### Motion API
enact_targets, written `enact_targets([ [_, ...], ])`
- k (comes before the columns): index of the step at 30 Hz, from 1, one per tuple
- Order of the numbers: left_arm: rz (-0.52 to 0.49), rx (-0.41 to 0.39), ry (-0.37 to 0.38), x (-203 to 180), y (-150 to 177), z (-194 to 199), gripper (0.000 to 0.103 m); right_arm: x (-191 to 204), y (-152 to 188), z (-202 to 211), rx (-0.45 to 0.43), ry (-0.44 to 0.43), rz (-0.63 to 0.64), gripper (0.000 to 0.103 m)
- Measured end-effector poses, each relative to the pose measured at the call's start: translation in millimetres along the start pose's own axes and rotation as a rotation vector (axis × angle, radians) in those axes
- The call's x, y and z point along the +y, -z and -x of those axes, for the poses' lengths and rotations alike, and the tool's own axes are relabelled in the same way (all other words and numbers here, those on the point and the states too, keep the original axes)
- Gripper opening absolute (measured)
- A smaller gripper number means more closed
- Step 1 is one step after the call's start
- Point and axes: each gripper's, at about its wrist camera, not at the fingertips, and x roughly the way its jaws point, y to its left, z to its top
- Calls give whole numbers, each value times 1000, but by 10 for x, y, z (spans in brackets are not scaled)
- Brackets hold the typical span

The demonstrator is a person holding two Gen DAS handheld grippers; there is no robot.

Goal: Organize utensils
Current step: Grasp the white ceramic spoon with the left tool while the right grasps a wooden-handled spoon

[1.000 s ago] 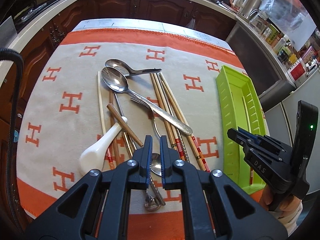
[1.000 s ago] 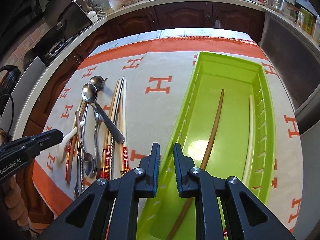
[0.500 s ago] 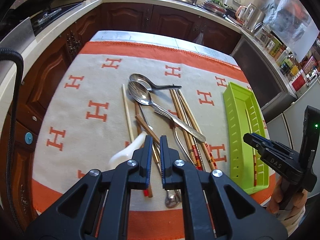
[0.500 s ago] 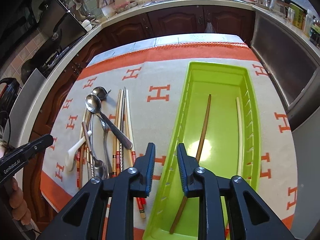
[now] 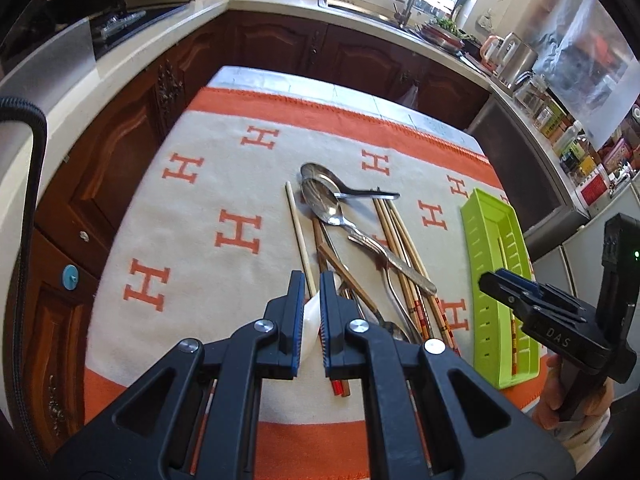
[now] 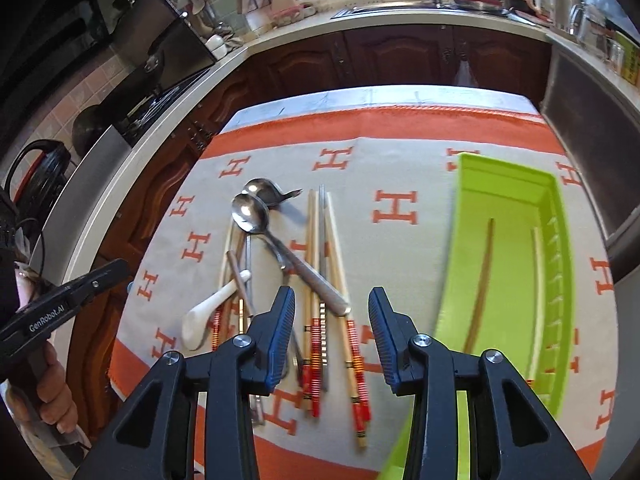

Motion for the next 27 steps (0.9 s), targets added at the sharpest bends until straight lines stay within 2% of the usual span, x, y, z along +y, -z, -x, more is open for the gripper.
enact_targets([
  [7, -1, 90, 51, 170, 121, -322, 5, 380, 40, -297, 36, -91, 93, 39],
  [12, -28, 167, 112, 238, 201, -579, 5, 632, 119, -597, 94, -121, 171, 39],
  [17, -45, 230, 246, 303, 293, -749, 5, 758, 178, -900, 161, -161, 186, 36],
  [21, -90, 259, 299, 336, 317, -834, 6, 811, 177, -1068, 187, -177, 203, 31],
  [23, -108, 266, 308, 355, 311, -854, 16, 821, 158, -1115, 186, -184, 210, 29],
  [25, -124, 260, 319, 361, 285, -863, 36, 819, 157, -1150, 190, -187, 214, 28],
  [27, -139, 247, 321, 360, 248, -846, 47, 799, 147, -1169, 196, -196, 212, 27],
])
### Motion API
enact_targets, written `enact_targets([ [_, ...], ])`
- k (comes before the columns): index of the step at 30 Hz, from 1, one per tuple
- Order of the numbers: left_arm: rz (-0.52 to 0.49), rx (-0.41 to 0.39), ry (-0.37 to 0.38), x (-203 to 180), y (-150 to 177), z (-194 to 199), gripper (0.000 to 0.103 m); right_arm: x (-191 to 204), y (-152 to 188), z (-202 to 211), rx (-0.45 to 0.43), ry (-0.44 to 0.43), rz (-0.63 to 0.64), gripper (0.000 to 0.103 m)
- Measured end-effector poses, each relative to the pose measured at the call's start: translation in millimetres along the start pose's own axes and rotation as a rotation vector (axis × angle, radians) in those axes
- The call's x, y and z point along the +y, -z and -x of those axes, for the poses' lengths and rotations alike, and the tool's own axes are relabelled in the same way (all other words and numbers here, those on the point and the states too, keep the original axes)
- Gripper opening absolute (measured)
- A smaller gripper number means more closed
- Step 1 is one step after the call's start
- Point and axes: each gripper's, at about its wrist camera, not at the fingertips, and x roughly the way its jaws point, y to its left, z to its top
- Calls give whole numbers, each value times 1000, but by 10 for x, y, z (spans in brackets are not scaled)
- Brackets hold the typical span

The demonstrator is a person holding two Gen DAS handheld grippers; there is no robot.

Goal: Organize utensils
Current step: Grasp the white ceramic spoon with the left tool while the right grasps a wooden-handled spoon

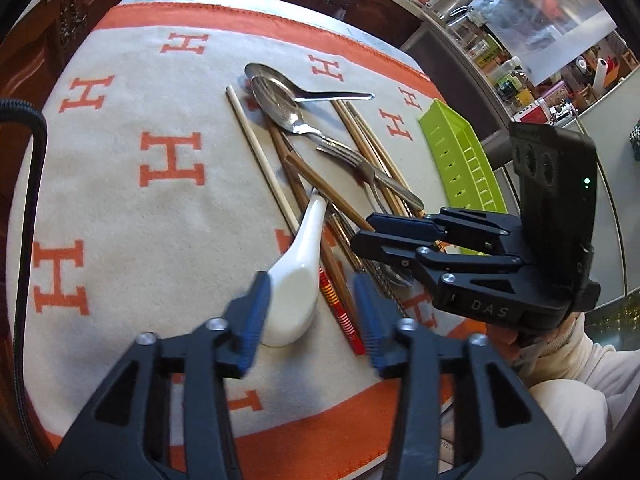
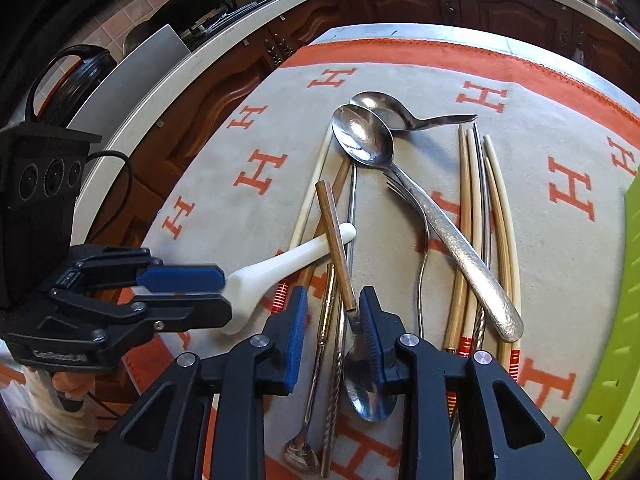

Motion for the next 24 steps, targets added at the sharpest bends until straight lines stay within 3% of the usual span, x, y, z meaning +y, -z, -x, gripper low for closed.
enact_targets([
  [5, -61, 2, -4, -17, -59, 7, 47, -84, -19, -77, 20, -16, -19, 18],
  [10, -89, 59, -22, 24, -87, -162, 47, -91, -14, -71, 3, 11, -14, 8],
  [17, -126, 72, 16, 62, -158, -258, 47, -141, 33, 110, -50, 4, -49, 7],
  [18, -136, 73, 21, 61, -164, -264, 46, -146, 45, 128, -53, 0, -54, 7],
  [21, -161, 90, 49, 50, -166, -299, 29, -160, 85, 169, -58, -9, -66, 7],
  [24, -160, 104, 75, 39, -179, -335, 28, -166, 140, 205, -61, -17, -75, 7],
])
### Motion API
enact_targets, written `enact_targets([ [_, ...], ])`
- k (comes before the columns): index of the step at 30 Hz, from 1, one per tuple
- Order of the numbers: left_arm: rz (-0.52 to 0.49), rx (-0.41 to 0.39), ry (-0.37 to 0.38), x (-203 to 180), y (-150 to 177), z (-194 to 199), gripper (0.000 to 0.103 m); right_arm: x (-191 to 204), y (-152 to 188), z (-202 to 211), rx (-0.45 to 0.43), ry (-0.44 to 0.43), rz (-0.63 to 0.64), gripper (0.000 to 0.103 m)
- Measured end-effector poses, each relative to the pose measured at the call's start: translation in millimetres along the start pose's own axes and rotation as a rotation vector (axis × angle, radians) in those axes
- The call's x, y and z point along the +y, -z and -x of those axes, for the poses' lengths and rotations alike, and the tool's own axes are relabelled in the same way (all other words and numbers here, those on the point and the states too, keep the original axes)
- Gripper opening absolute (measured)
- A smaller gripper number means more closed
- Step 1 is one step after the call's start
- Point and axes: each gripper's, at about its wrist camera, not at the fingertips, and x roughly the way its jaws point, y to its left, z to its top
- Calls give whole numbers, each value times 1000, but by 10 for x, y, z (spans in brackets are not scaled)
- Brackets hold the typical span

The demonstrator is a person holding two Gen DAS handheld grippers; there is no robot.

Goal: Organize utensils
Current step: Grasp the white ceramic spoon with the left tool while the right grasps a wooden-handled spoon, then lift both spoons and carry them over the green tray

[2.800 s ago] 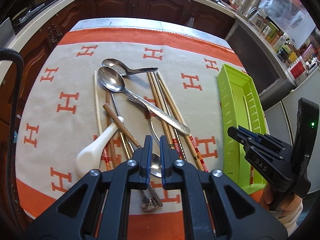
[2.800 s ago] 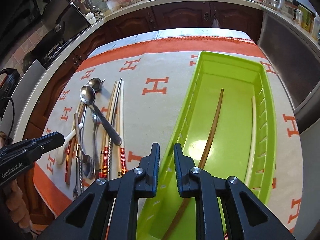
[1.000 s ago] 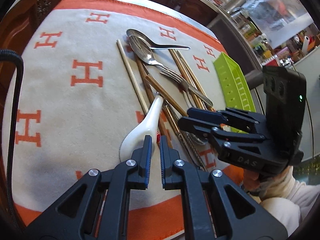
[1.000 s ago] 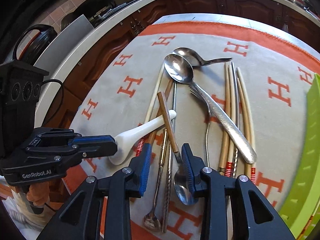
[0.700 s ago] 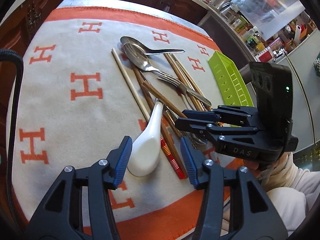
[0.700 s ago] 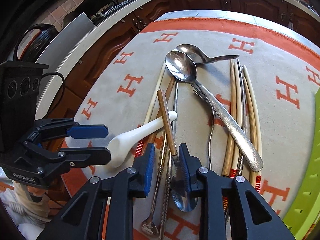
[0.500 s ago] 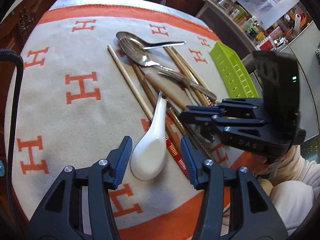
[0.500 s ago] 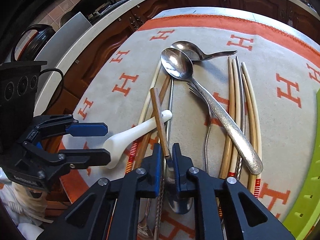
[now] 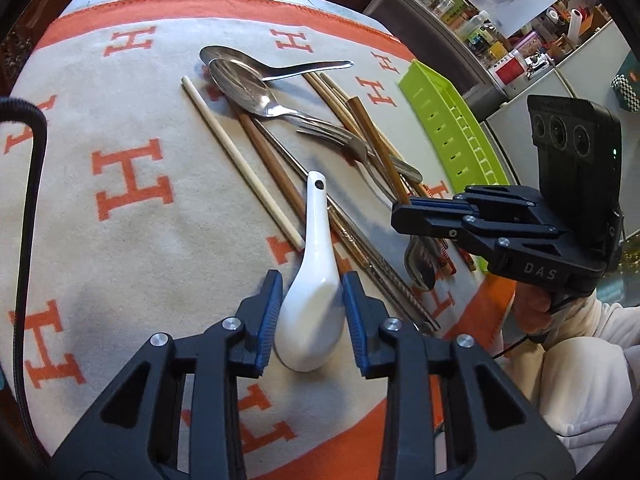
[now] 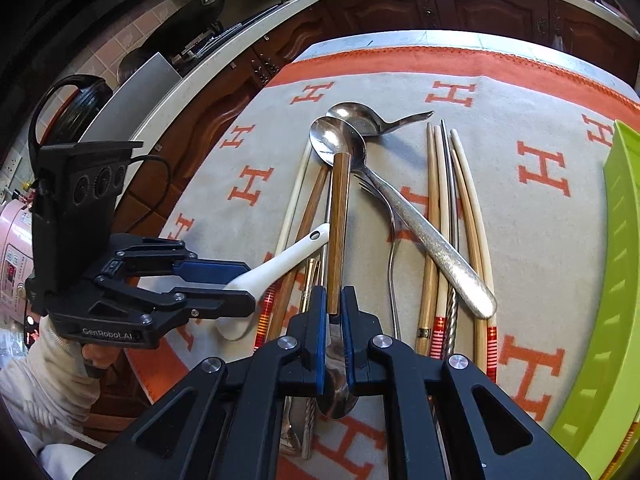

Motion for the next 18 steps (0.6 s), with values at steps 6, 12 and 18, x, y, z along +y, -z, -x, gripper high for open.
enact_targets([
  [6, -14, 3, -50, -146, 34, -7, 26, -10, 70, 69, -11, -2, -10, 7],
  [12, -110, -18, -178, -534, 140, -21, 25, -5, 106, 128, -22, 2, -12, 7],
  [18, -109, -9, -193, -705, 129, -120, 23, 21, 148, 180, -30, -2, -12, 7],
])
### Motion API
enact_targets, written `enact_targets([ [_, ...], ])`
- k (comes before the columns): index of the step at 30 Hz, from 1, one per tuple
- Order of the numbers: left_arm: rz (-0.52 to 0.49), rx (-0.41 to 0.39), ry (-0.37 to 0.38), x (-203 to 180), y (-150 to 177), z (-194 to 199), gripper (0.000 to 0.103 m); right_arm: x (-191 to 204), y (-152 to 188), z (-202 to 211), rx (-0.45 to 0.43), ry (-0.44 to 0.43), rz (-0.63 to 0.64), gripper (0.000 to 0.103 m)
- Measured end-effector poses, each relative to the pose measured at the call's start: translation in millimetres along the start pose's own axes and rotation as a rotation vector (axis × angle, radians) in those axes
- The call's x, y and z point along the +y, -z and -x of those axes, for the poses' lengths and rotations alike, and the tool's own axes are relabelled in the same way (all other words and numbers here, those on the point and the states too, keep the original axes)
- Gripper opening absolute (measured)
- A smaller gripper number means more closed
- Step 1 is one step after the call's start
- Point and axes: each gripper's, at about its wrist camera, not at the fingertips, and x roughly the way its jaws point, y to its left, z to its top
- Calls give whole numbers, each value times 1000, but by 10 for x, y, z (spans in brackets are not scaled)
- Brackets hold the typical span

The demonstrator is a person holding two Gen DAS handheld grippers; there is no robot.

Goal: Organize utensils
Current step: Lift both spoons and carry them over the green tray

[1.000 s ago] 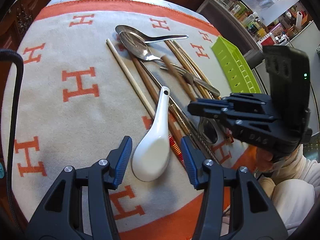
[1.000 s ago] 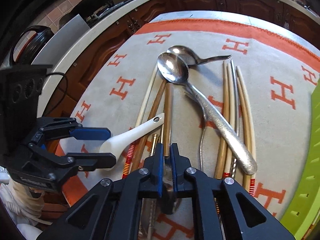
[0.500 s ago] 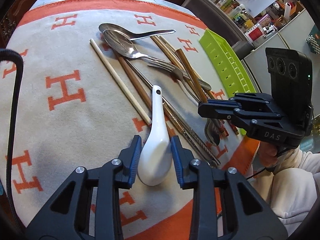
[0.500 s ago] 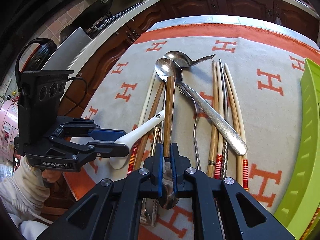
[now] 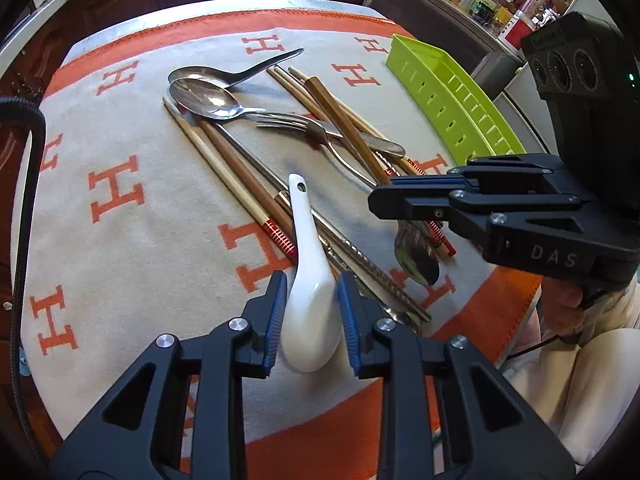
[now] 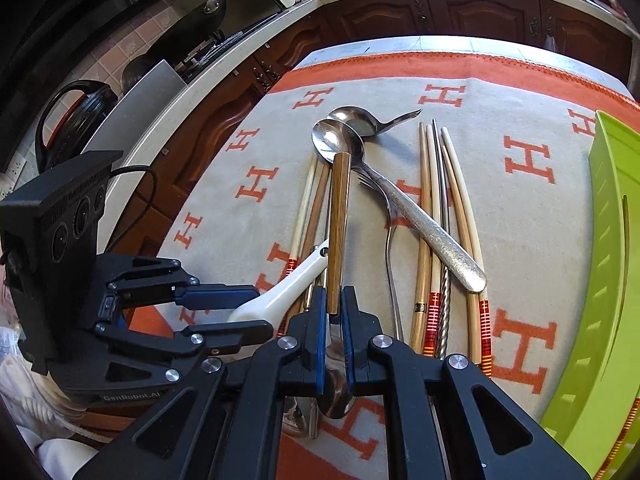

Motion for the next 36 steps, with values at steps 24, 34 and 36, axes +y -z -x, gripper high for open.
enact_targets([
  [24, 45, 33, -18, -311, -44, -72, 13, -154, 251, 324, -48, -34, -52, 7],
  [34, 55, 91, -24, -419, -28, -197, 6, -232, 356, 460, -68, -48, -68, 7],
  [36, 53, 92, -37, -438, -37, -195, 6, -243, 371, 485, -73, -49, -70, 7],
])
